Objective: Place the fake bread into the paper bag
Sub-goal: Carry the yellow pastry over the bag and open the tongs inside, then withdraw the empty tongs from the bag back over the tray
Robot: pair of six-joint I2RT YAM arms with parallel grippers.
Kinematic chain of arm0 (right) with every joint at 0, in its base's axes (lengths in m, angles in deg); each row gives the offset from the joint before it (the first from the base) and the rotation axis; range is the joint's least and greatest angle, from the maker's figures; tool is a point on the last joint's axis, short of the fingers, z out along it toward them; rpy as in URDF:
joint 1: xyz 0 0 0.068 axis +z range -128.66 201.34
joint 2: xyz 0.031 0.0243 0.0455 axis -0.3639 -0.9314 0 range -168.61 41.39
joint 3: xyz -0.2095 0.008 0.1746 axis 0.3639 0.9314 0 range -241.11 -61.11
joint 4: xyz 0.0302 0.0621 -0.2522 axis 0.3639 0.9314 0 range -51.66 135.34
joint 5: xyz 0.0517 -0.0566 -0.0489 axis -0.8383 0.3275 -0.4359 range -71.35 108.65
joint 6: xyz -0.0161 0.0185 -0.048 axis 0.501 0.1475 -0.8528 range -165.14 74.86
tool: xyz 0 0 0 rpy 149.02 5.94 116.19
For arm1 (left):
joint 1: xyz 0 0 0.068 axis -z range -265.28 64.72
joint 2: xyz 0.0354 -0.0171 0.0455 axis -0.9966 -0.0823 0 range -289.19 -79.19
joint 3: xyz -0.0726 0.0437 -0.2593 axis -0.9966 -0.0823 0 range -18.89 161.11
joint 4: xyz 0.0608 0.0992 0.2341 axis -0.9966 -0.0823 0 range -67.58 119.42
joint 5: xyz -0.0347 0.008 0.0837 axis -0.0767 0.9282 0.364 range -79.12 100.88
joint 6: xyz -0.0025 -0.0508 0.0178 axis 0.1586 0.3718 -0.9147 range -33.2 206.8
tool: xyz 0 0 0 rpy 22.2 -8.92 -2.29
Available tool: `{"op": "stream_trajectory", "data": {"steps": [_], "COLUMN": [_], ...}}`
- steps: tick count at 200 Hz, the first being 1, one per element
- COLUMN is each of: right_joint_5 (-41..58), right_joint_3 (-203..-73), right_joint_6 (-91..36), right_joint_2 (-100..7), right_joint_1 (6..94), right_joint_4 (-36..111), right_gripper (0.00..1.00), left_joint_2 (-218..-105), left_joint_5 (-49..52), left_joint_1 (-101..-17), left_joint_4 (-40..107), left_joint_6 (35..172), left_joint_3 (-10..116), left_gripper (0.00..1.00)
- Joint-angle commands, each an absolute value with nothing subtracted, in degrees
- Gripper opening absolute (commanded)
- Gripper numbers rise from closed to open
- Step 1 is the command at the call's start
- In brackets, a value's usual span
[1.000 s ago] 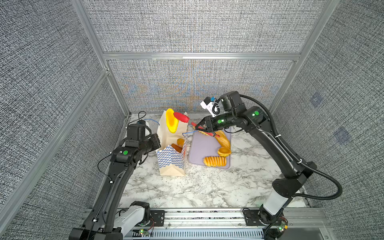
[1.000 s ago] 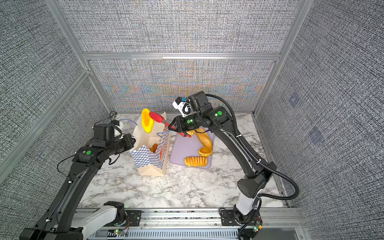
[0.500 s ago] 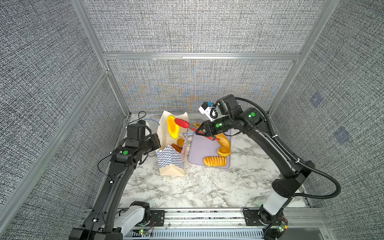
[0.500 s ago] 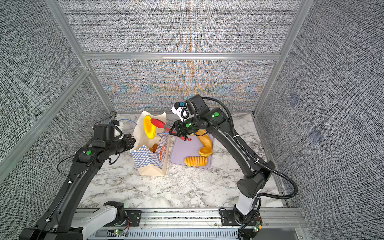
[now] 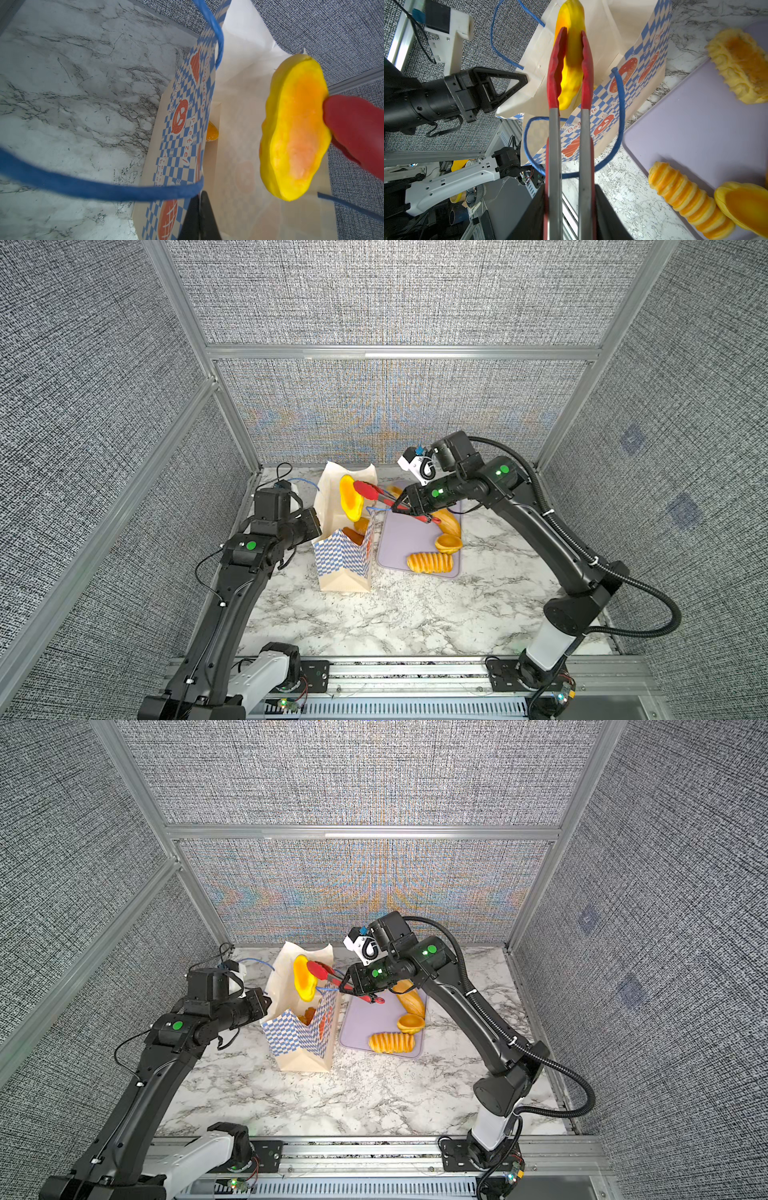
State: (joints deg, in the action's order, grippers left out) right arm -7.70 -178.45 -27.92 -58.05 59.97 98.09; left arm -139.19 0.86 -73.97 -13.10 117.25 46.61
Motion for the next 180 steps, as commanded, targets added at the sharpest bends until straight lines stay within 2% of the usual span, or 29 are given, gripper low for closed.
{"op": "stream_trajectory", "data": {"steps": [1,50,180], "right_joint_5": [-8.0,-7.8,-4.8], "right_joint_3": [-178.5,-178.3,-180.0], "right_joint_6": [-28.6,-28.7,-28.1], "right_joint_2": [-57.7,-57.2,-56.8], "right_joint_1": [60.0,60.2,60.1], "right_joint_4": [96.6,96.3,93.5], "right_gripper": [0.4,0.46,0.46], "left_joint_2": [-139.2,-139.4,-139.4], "left_joint_5": [1.0,0.9,1.0], "left_joint_1": [-74.0,-74.0,-74.0], "left_joint_4": [-12.6,-12.6,-12.6], "left_joint_6": [117.3,117.3,117.3], "left_joint_3": [46.9,47.0,47.0], "left_gripper": [0.0,0.0,0.0]}}
